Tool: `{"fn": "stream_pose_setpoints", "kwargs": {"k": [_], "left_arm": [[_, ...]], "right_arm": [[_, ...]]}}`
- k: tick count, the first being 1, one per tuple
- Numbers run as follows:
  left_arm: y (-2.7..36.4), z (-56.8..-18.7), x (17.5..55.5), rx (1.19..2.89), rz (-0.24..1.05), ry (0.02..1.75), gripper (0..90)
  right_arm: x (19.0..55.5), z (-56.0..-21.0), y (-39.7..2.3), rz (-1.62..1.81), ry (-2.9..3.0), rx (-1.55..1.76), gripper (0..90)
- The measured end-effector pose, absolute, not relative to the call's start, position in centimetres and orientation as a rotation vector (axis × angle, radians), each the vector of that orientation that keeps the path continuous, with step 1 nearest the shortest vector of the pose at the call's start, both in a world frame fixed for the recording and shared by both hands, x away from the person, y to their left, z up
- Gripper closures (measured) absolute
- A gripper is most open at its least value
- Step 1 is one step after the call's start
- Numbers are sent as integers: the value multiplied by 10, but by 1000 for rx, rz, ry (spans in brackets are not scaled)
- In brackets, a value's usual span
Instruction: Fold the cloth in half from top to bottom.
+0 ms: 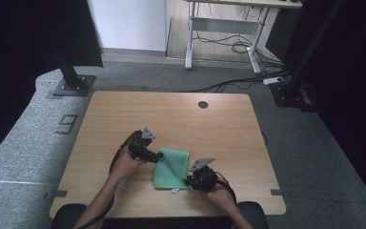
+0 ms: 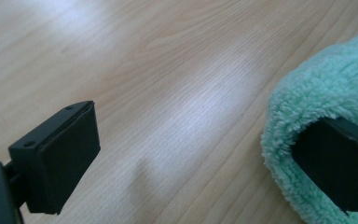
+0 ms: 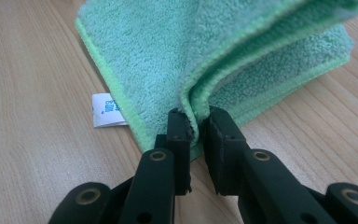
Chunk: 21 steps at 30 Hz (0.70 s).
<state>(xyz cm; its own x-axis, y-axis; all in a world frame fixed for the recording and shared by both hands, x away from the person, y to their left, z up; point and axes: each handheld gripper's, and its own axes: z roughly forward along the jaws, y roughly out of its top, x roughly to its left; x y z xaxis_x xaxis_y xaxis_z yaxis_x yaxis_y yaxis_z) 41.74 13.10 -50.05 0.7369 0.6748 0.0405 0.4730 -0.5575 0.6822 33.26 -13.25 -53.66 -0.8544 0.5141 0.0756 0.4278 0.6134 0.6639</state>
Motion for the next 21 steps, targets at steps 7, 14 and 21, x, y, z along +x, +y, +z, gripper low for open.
{"fn": "stream_pose_setpoints", "kwargs": {"k": [7,14,21], "left_arm": [[132,-510,414,2316,347,861,45],[140,-504,415,2293,362,882,44],[123,-483,437,2267,398,882,50]], "right_arm": [[332,-537,-133,1070,2704,804,789],[332,-537,-133,1072,2702,808,788],[331,-537,-133,1075,2699,809,785]]}}
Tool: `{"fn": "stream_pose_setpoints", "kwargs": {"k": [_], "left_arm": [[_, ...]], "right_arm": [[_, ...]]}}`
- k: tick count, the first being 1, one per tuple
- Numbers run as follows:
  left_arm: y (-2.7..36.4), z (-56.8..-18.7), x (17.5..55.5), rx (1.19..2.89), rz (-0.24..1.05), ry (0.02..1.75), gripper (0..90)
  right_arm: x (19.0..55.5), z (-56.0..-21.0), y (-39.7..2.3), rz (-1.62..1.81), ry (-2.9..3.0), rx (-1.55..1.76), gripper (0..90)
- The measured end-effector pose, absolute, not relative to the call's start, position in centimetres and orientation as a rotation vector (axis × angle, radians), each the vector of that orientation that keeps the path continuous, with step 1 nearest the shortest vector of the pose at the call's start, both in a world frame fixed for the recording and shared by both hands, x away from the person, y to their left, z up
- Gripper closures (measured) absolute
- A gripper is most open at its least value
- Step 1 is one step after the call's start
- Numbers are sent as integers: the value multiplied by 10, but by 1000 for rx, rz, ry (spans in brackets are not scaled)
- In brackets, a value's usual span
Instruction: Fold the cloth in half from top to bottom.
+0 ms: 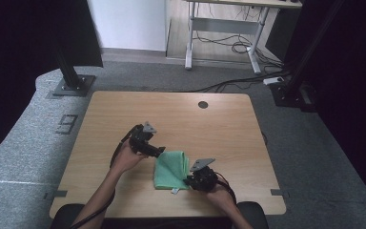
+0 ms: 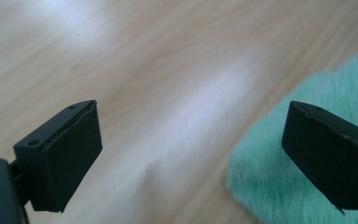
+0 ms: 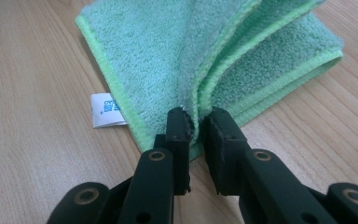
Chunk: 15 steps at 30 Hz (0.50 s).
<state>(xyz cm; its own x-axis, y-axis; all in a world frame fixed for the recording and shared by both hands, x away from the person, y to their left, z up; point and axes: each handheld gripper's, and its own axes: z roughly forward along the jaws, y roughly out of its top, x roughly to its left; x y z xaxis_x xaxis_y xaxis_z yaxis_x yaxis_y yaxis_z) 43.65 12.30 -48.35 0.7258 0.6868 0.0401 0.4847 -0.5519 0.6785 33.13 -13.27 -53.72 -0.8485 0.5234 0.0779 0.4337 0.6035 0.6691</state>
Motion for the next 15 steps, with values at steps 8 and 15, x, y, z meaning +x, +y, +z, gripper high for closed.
{"fn": "stream_pose_setpoints", "kwargs": {"k": [8,15], "left_arm": [[93,-495,459,2308,329,868,51],[97,-498,445,2355,286,796,55]], "right_arm": [[331,-537,-133,1075,2695,806,779],[332,-538,-134,1086,2698,814,773]]}}
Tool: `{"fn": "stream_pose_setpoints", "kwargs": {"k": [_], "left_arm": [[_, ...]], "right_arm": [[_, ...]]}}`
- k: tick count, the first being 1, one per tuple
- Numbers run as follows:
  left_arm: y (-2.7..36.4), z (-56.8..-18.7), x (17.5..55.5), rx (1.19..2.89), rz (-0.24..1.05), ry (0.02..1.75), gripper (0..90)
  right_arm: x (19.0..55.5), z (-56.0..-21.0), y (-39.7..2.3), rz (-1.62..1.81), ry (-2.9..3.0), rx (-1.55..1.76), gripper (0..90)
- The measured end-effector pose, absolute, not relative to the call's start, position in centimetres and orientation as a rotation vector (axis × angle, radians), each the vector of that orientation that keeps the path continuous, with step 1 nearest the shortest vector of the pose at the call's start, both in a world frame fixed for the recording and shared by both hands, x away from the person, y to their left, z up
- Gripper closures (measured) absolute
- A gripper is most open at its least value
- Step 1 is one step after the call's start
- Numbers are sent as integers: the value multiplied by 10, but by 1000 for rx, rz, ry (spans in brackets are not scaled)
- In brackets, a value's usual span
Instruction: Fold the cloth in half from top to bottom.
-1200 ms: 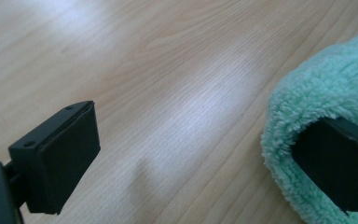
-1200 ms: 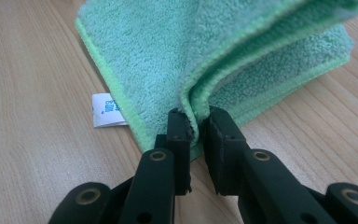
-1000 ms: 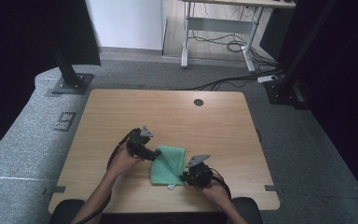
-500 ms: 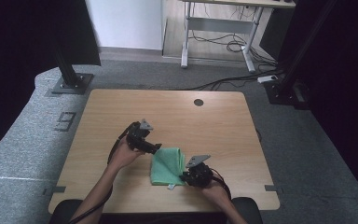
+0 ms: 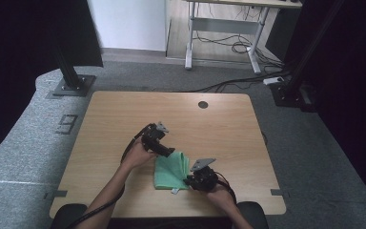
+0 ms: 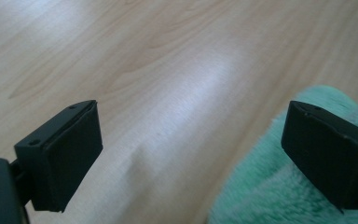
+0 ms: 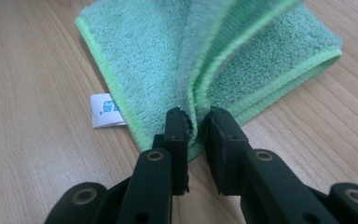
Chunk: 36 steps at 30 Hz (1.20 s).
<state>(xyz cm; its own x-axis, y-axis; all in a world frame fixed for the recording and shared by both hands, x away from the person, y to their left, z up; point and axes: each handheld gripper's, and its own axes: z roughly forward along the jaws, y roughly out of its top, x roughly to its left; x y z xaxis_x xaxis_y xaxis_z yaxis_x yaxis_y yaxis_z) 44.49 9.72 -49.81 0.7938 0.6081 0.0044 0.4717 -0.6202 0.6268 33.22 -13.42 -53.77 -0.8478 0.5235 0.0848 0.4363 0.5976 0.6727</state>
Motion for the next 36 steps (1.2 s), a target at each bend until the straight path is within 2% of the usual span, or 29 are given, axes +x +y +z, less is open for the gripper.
{"fn": "stream_pose_setpoints", "kwargs": {"k": [10,15,21,31,36], "left_arm": [[119,-499,410,2346,272,748,56],[124,-506,390,2368,277,728,54],[129,-514,373,2366,284,733,53],[137,-527,356,2321,302,790,52],[135,-534,353,2334,333,808,43]], "right_arm": [[330,-534,-134,1063,2691,813,700],[325,-528,-139,1053,2699,806,508],[320,-512,-149,1085,2676,790,385],[355,-519,-131,1079,2560,925,305],[354,-529,-122,1007,2591,908,297]]}}
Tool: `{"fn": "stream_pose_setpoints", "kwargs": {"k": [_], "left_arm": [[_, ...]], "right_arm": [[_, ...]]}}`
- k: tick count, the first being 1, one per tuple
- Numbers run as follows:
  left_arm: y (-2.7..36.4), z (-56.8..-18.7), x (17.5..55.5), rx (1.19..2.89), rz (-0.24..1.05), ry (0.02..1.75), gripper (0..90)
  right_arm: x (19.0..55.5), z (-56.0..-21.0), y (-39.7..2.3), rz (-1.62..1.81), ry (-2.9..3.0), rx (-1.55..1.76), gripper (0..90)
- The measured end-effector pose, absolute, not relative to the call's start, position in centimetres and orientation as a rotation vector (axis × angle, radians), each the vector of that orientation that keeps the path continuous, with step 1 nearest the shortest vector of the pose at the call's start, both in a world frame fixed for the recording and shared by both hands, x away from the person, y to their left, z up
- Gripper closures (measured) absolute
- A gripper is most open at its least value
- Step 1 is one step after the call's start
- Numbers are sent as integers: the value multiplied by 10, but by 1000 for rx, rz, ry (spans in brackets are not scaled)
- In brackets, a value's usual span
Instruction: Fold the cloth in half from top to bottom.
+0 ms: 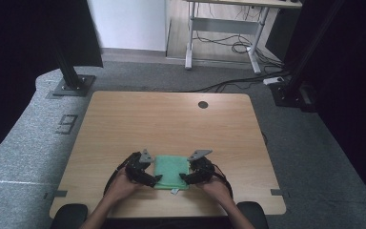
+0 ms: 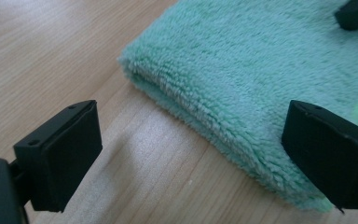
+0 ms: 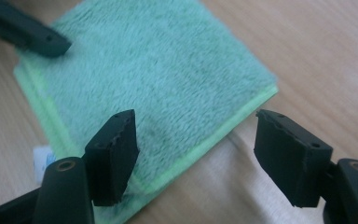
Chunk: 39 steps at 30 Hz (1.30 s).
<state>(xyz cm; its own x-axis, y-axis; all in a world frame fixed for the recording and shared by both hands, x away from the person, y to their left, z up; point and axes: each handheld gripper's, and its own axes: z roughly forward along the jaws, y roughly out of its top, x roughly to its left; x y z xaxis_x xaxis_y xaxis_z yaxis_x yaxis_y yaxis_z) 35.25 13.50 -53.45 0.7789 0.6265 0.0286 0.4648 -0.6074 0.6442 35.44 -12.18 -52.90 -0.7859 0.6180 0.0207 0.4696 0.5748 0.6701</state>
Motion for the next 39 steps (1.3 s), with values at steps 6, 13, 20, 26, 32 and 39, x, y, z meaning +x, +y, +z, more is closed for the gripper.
{"fn": "stream_pose_setpoints", "kwargs": {"k": [6,13,20,26,32,39], "left_arm": [[132,-536,351,2338,358,815,33],[139,-534,344,2310,334,836,34],[145,-537,334,2294,348,875,32],[140,-541,332,2315,420,889,20],[141,-544,338,2294,415,914,0],[141,-544,355,2277,415,958,0]], "right_arm": [[336,-531,-131,989,2600,887,294],[334,-537,-134,991,2589,902,285],[332,-540,-133,1000,2564,923,277],[332,-541,-134,997,2550,956,259],[335,-542,-134,979,2523,958,253],[349,-543,-135,994,2505,1003,253]]}}
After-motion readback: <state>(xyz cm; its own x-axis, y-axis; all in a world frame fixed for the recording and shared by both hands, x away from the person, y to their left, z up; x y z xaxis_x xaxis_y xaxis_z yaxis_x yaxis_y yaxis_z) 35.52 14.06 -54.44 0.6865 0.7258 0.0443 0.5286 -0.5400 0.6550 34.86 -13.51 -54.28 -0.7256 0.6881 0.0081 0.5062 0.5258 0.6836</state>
